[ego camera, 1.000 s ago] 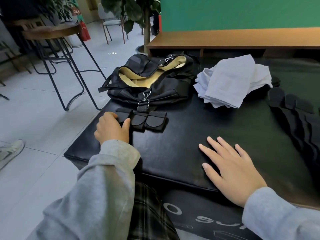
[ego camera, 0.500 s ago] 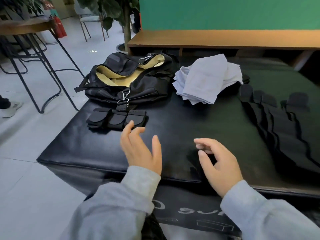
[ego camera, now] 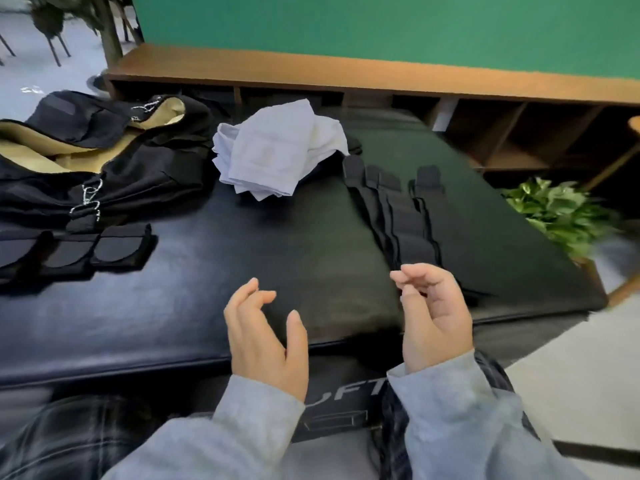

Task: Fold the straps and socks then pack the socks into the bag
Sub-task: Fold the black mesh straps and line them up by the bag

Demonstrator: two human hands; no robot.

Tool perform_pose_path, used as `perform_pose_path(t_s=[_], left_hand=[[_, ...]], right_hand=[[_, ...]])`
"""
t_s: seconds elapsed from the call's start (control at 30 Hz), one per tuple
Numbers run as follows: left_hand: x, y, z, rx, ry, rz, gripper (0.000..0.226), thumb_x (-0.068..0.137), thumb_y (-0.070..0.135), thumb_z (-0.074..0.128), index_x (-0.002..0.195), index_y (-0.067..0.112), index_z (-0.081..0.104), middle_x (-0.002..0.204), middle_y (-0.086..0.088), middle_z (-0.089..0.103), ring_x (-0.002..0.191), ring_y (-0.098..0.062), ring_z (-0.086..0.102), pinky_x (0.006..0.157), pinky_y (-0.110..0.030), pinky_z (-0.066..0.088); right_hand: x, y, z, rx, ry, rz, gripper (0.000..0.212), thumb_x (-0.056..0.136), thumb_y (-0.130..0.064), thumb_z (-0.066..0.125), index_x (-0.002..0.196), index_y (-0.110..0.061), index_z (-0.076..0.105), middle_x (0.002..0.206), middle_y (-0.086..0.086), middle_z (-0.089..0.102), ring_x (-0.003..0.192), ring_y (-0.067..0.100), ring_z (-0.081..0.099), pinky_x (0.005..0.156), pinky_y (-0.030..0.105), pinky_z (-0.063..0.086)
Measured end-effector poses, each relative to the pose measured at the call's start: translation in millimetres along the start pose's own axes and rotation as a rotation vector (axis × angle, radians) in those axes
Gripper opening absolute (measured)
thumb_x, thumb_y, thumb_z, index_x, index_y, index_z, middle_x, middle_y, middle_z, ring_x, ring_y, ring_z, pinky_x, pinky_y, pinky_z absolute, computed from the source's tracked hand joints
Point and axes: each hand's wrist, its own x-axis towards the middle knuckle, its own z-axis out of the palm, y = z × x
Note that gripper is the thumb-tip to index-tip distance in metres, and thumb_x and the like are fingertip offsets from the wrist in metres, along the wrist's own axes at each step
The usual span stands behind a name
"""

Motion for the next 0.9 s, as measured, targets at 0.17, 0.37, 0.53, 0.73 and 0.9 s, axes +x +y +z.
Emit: perform_pose_path(t_s=[0.17,0.37,0.53,0.73,0.9], left_hand=[[-4,-5,-15,0.069,-0.215,0.08,0.026,0.082,0.033,0.041,0.106,0.025,0.044,0.126,0.006,0.04,0.111,-0.003,0.045,0.09,-0.007,0.032],[-3,-7,-18,0.079,-0.264,0.049,0.025,0.082,0.034,0.04,0.105,0.027,0.046,0.122,0.013,0.042,0.109,0.001,0.044,0.091,0.001,0.024],[-4,-5,-19,0.134,-0.295,0.091,0.024,0.082,0.031,0.04,0.105,0.027,0.046,0.122,0.011,0.042,0.106,-0.005,0.046,0.093,0.004,0.019],[-5,-6,-18,0.157,-0.316,0.105,0.022,0.08,0.03,0.04,0.102,0.027,0.046,0.12,0.011,0.043,0.102,-0.005,0.046,0.093,0.003,0.019],[-7,-7,-17,0.19,-0.322,0.117,0.021,0.08,0.029,0.04,0.099,0.029,0.048,0.119,0.008,0.049,0.101,-0.005,0.046,0.093,-0.004,0.022]], right_hand=[[4,13,-29,-0.36,-0.105,-0.249,0.026,0.08,-0.021,0.043,0.08,-0.04,0.061,0.087,-0.018,0.06,0.078,0.003,0.052,0.071,0.011,0.038],[18,37,-42,-0.741,-0.089,-0.527,0.03,0.077,-0.018,0.047,0.103,-0.012,0.062,0.115,0.007,0.058,0.113,0.025,0.045,0.106,0.021,0.026],[22,54,-38,-0.89,-0.131,-0.324,0.046,0.081,-0.039,0.045,0.121,-0.021,0.059,0.132,0.007,0.053,0.13,0.025,0.033,0.111,0.042,0.02],[29,57,-40,-0.982,-0.16,-0.275,0.031,0.083,-0.013,0.062,0.114,-0.011,0.062,0.114,0.004,0.064,0.113,0.027,0.057,0.11,0.041,0.016],[29,61,-34,-1.051,-0.152,-0.352,0.026,0.081,-0.007,0.056,0.106,-0.011,0.066,0.109,0.004,0.067,0.107,0.026,0.061,0.109,0.041,0.022]])
